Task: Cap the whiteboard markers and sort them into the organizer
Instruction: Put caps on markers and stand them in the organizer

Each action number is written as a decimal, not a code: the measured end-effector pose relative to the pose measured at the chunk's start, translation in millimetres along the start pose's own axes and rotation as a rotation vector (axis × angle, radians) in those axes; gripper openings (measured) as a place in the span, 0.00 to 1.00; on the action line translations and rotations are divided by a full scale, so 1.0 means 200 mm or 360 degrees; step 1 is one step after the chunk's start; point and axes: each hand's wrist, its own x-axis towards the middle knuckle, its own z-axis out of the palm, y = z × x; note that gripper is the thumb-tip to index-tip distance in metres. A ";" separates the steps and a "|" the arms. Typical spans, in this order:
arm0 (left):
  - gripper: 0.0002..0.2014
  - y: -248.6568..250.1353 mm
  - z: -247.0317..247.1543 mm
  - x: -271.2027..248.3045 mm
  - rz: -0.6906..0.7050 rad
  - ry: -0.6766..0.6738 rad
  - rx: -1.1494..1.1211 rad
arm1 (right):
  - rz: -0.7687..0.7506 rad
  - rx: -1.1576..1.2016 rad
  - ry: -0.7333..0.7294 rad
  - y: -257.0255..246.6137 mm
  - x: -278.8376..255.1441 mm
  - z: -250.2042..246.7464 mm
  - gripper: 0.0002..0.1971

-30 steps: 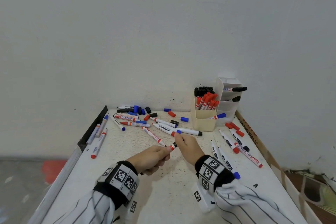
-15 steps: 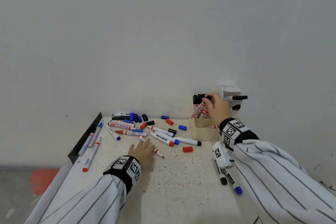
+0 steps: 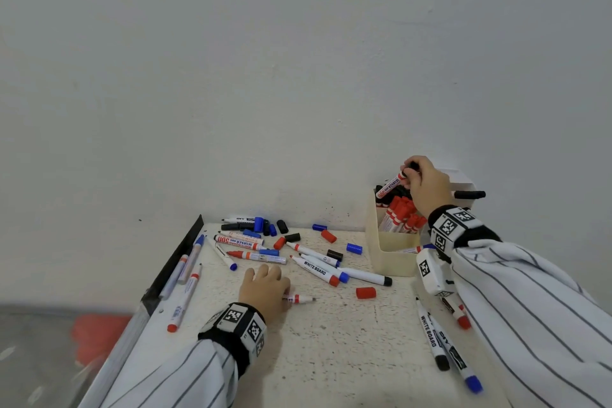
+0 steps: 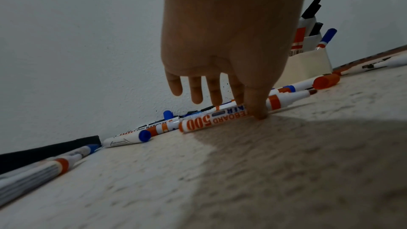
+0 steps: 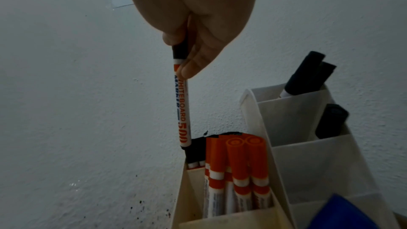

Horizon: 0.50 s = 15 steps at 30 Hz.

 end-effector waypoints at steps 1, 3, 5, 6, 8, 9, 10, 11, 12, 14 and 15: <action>0.19 -0.01 -0.01 0.00 -0.0008 -0.0005 -0.0047 | -0.0011 -0.0067 -0.0031 -0.01 0.01 0.01 0.09; 0.18 -0.02 -0.03 -0.01 -0.0072 -0.0029 -0.0246 | -0.0034 -0.0247 -0.0093 0.01 0.04 0.04 0.08; 0.16 -0.04 -0.04 -0.02 -0.0187 -0.0082 -0.0571 | -0.0022 -0.0413 -0.0177 0.04 0.07 0.07 0.07; 0.16 -0.04 -0.04 -0.01 -0.0252 -0.0094 -0.0741 | -0.0005 -0.0500 -0.0227 0.05 0.09 0.08 0.07; 0.15 -0.05 -0.04 0.01 -0.0405 -0.0058 -0.1037 | 0.0032 -0.0654 -0.0303 0.07 0.12 0.09 0.09; 0.15 -0.05 -0.04 0.02 -0.0484 -0.0028 -0.1148 | 0.0034 -0.0686 -0.0300 0.06 0.13 0.09 0.10; 0.14 -0.06 -0.04 0.02 -0.0560 0.0000 -0.1237 | 0.0036 -0.0694 -0.0272 0.05 0.15 0.10 0.11; 0.13 -0.06 -0.03 0.03 -0.0627 0.0033 -0.1321 | 0.0050 -0.0687 -0.0238 0.04 0.15 0.10 0.11; 0.12 -0.07 -0.02 0.03 -0.0683 0.0070 -0.1393 | 0.0075 -0.0668 -0.0204 0.03 0.16 0.11 0.10; 0.10 -0.08 -0.01 0.03 -0.0763 0.0144 -0.1472 | 0.0133 -0.0671 -0.0163 0.01 0.16 0.13 0.06; 0.10 -0.10 0.00 0.03 -0.0798 0.0168 -0.1476 | 0.0151 -0.0706 -0.0151 0.01 0.16 0.14 0.04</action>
